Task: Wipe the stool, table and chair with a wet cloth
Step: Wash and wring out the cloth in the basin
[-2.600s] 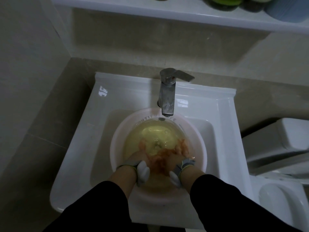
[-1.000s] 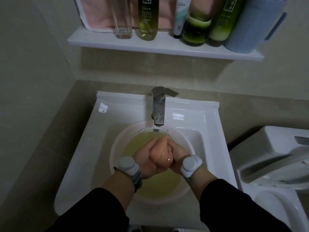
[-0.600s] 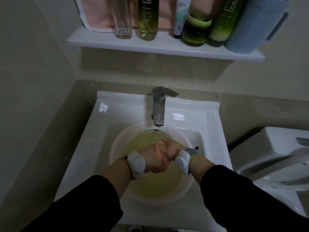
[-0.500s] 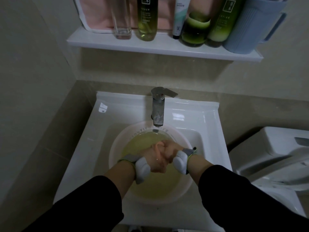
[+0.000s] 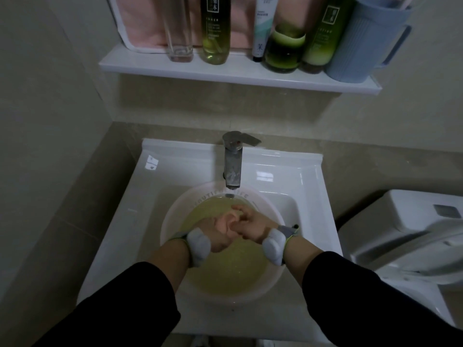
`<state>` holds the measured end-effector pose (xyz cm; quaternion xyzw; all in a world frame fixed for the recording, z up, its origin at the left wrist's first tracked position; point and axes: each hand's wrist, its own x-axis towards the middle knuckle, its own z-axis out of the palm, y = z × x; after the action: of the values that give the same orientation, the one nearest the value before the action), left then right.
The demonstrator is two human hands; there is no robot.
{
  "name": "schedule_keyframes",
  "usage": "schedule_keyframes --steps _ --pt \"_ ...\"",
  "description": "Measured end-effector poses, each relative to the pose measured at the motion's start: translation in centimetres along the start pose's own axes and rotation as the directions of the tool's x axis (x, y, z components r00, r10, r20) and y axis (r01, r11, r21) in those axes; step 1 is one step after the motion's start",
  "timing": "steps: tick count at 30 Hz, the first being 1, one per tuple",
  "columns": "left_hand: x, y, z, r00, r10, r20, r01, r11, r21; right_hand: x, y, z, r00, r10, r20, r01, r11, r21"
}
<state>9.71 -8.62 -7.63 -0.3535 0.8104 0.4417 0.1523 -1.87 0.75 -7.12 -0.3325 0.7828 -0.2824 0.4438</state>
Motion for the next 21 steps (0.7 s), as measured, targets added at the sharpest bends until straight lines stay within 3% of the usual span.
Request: schedule_keyframes --steps 2,3,6,8,11,15,17,21 --pt "-0.4 -0.6 -0.8 0.974 -0.200 0.104 0.225 0.871 -0.436 -0.8 0.2 0.2 0.969 -0.249 -0.005 0.241 0.943 -0.232" --pt "-0.6 -0.6 -1.2 0.952 -0.247 0.184 0.307 0.800 -0.515 -1.1 0.5 0.4 0.934 -0.357 0.025 0.340 0.865 -0.369" --pt "-1.0 -0.4 -1.9 0.901 -0.182 0.393 0.394 0.719 -0.572 -1.6 1.4 0.4 0.858 -0.508 0.080 0.426 0.614 -0.664" --pt "-1.2 -0.5 -2.1 0.857 -0.073 0.510 0.410 0.695 -0.591 -1.7 1.1 0.8 0.763 -0.645 0.053 0.506 0.543 -0.671" --pt "-1.8 -0.9 -2.0 0.829 -0.024 0.559 0.427 0.672 -0.605 -1.4 0.5 0.4 0.642 -0.763 0.070 0.585 0.429 -0.688" --pt "-2.3 -0.3 -1.5 0.858 -0.046 0.511 0.391 0.703 -0.594 -1.1 -0.5 -0.1 0.800 -0.554 0.232 0.503 0.406 -0.763" --pt "-2.4 0.1 -1.4 0.870 -0.037 0.491 0.343 0.761 -0.551 -1.0 -0.6 -0.1 0.820 -0.525 0.227 0.459 0.366 -0.810" --pt "-1.7 1.2 -1.6 0.940 -0.101 0.325 0.172 0.965 -0.197 -1.0 -1.2 0.4 0.851 -0.500 0.159 0.380 0.377 -0.845"
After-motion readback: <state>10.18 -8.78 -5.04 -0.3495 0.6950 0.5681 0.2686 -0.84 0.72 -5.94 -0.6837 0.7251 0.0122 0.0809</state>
